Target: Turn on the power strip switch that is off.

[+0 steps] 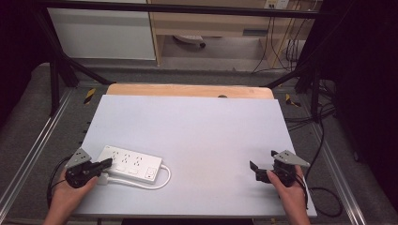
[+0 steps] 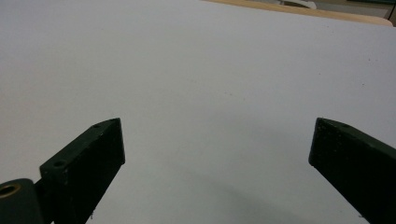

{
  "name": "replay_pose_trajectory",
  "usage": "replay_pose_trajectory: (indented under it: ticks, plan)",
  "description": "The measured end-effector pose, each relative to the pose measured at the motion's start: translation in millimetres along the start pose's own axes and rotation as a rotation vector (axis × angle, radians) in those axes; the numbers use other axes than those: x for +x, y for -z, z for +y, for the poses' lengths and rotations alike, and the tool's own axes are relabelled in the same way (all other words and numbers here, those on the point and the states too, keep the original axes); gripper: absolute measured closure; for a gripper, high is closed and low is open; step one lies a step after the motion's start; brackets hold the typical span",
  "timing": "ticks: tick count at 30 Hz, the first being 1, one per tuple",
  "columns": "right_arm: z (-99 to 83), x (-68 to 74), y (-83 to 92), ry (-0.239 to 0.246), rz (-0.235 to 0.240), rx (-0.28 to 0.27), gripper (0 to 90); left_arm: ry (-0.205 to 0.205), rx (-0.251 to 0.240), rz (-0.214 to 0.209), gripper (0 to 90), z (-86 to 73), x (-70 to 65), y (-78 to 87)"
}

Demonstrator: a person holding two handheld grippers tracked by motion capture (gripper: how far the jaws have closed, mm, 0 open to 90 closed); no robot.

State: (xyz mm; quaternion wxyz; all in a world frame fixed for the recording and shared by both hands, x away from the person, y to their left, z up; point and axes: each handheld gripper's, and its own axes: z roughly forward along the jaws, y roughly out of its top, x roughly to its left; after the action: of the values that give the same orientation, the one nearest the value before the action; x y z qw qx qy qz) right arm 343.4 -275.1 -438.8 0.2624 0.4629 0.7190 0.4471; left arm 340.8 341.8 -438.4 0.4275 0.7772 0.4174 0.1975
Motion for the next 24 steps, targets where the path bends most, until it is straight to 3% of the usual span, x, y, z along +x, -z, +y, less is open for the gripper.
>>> replay_pose_trajectory:
  ticks: [14, 24]
  plan:
    - [0.0, -0.3, -0.1, 0.002, -0.001, -0.001, 3.9, -0.006, 0.013, -0.001, 90.0, 0.3, -0.9, -1.3]
    - [0.2, -0.6, -0.1, 0.006, -0.001, -0.003, 4.0, 0.018, 0.013, -0.009, 90.0, 0.1, 0.1, -1.6]
